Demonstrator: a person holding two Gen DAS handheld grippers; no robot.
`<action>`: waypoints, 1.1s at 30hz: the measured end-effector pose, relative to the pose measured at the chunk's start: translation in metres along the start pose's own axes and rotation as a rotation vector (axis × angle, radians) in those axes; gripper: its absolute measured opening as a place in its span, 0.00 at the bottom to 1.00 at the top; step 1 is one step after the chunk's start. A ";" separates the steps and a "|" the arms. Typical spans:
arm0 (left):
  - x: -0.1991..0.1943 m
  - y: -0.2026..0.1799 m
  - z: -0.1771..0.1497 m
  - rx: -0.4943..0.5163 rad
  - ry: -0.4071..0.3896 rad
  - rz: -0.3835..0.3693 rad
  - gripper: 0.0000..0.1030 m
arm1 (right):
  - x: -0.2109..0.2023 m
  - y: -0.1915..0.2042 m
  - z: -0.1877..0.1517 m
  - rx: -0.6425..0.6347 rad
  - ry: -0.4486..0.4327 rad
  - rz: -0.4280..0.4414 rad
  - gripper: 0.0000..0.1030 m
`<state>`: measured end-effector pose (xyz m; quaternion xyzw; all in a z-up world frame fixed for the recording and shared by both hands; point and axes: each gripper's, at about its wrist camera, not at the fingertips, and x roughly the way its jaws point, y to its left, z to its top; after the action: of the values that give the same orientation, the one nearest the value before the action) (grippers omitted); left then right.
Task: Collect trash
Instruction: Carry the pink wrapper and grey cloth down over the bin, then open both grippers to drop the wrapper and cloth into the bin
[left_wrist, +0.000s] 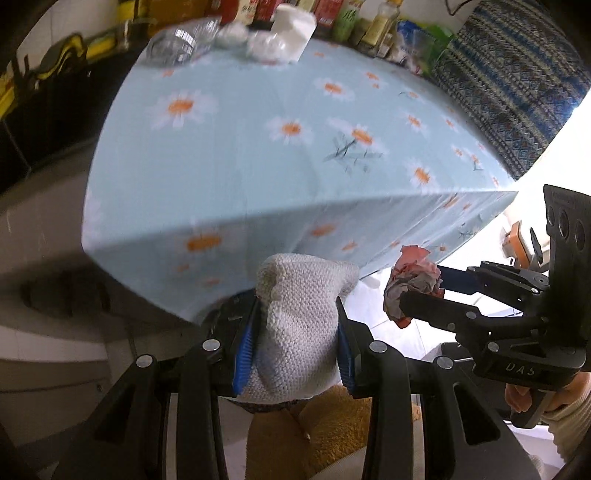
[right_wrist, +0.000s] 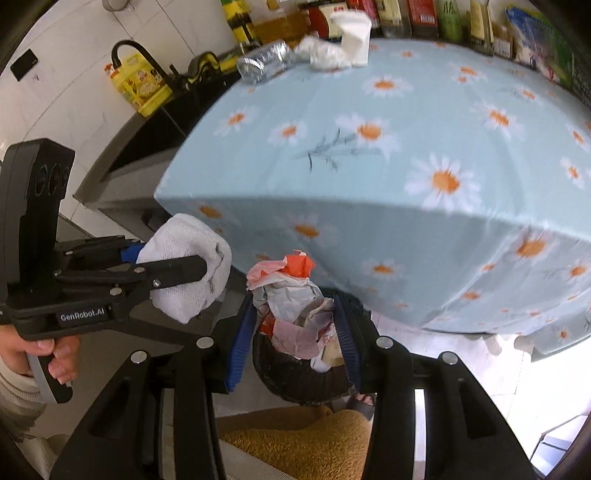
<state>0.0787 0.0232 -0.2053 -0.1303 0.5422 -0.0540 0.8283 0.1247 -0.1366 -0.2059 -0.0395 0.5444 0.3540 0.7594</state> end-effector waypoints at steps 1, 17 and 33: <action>0.005 0.002 -0.004 -0.017 0.011 -0.002 0.35 | 0.004 -0.002 -0.003 0.005 0.015 0.002 0.43; 0.100 0.032 -0.060 -0.188 0.243 0.009 0.35 | 0.086 -0.039 -0.041 0.070 0.224 0.013 0.43; 0.171 0.070 -0.092 -0.329 0.345 0.023 0.35 | 0.178 -0.075 -0.085 0.206 0.359 0.032 0.44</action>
<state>0.0606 0.0362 -0.4108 -0.2462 0.6788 0.0231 0.6914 0.1282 -0.1418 -0.4170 -0.0154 0.7049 0.2955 0.6446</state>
